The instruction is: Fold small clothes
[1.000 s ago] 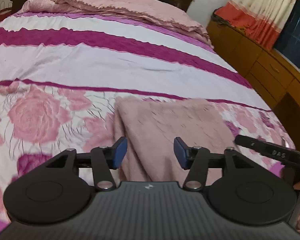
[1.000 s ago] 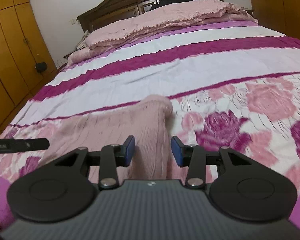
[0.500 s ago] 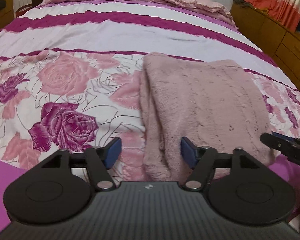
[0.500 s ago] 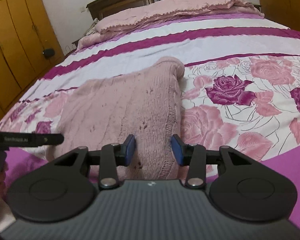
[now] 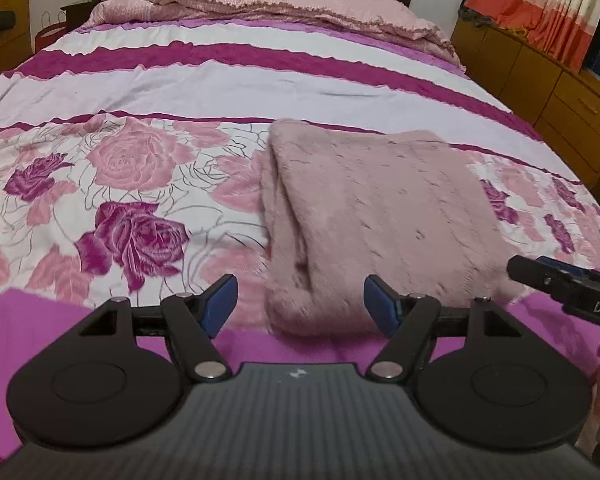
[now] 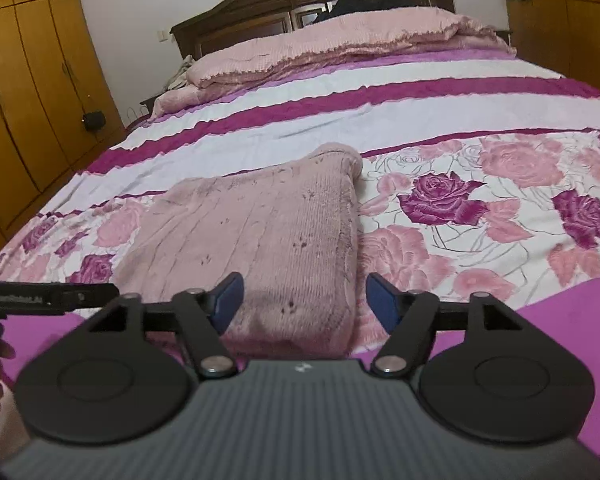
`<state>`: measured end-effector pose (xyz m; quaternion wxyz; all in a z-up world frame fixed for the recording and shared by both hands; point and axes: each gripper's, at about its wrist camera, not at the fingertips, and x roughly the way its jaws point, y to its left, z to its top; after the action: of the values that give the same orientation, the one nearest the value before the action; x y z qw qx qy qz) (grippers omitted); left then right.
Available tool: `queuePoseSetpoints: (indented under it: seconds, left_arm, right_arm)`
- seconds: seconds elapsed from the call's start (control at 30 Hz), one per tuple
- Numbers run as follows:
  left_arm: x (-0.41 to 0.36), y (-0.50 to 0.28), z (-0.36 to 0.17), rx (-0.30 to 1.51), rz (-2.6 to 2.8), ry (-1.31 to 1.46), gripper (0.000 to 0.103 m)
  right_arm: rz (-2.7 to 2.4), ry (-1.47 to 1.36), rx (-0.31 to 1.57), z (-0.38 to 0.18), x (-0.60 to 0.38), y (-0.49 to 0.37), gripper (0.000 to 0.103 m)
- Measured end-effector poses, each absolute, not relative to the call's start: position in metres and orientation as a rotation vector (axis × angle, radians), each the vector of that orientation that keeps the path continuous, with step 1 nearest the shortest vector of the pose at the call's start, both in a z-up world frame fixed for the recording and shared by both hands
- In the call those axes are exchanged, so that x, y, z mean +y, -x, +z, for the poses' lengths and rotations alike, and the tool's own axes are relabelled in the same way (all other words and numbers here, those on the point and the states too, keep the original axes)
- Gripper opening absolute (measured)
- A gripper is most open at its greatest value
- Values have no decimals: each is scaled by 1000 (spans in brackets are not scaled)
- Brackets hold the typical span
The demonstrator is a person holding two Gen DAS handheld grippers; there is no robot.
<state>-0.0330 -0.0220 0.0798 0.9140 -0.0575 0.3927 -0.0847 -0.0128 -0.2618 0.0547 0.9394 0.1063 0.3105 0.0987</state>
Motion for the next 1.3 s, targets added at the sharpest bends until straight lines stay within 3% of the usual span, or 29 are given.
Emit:
queuePoseSetpoints:
  seconds: [0.53,1.3]
  left_arm:
    - [-68,57,27,858,-105,15,82]
    - [-68,59,18,850,-113,7,89]
  right_arm:
    - [142,-98,685,13,-251,47,73]
    - [138,-62,692,7,-244,45,78]
